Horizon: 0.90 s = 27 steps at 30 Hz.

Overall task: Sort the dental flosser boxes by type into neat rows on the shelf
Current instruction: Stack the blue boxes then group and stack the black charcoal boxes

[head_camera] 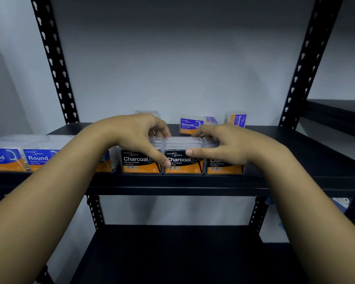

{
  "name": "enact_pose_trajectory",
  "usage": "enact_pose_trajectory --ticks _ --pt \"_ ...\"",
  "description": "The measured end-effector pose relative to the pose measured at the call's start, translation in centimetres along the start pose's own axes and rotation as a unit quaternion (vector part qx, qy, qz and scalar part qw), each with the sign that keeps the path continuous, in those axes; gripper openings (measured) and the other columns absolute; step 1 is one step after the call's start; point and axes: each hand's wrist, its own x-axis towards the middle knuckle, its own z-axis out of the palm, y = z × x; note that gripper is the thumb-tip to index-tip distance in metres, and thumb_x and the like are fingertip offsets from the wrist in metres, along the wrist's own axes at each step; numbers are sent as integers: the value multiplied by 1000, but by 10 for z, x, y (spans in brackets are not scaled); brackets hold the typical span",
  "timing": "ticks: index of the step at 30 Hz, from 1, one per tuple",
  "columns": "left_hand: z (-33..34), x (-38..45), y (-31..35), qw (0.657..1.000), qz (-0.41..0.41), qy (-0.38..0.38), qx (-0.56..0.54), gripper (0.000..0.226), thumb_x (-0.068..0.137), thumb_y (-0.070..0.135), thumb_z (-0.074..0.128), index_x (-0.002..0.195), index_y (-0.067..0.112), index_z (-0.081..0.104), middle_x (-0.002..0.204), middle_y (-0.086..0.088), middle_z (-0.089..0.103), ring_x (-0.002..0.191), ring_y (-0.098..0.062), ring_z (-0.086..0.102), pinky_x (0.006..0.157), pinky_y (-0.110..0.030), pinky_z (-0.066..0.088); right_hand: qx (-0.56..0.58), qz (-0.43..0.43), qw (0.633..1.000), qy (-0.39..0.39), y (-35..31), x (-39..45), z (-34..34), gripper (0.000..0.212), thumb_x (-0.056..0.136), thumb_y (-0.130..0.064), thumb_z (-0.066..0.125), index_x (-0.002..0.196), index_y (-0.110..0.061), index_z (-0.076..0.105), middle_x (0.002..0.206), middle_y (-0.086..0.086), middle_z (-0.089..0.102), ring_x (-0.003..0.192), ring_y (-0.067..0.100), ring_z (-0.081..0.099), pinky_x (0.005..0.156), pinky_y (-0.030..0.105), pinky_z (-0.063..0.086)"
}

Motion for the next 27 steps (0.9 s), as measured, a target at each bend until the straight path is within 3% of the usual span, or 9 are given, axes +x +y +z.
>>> enact_pose_trajectory --ticks 4,10,14,18,23,27 --pt "2 2 -2 1000 -3 -3 1 72 47 74 84 109 42 66 105 19 70 97 -4 67 90 -40 57 -19 -3 1000 9 1 2 6 77 76 -94 42 132 -42 57 111 -9 66 98 9 63 89 40 57" --pt "3 0 -1 1000 -5 1 -6 72 47 73 85 109 42 67 103 20 71 96 -4 69 89 -40 58 -27 -4 999 22 1 2 8 73 79 -92 43 129 -40 58 106 -9 65 92 8 61 80 34 54" --pt "2 0 1 1000 -10 2 5 73 47 73 85 109 41 66 104 19 71 98 -4 68 91 -39 57 -25 -2 999 20 2 2 8 78 75 -95 42 130 -42 57 111 -10 66 98 9 62 88 37 55" --pt "-10 -4 13 999 19 30 -33 71 60 62 85 122 38 62 116 21 66 110 1 62 93 -23 51 7 -10 998 54 3 2 -12 92 67 -103 31 134 -45 56 116 -13 69 103 9 65 96 40 54" --pt "-37 10 28 984 52 141 -92 45 74 51 82 113 36 67 112 14 70 102 -6 69 93 -36 57 -23 16 996 83 14 11 -60 73 80 -88 49 134 -40 58 117 -11 70 104 12 66 94 39 54" --pt "-48 42 46 989 24 141 -40 37 78 50 80 108 32 68 103 14 72 94 -10 69 85 -34 55 -69 62 994 65 29 25 -84 64 83 -77 62 131 -35 62 122 -7 70 105 17 66 90 37 53"
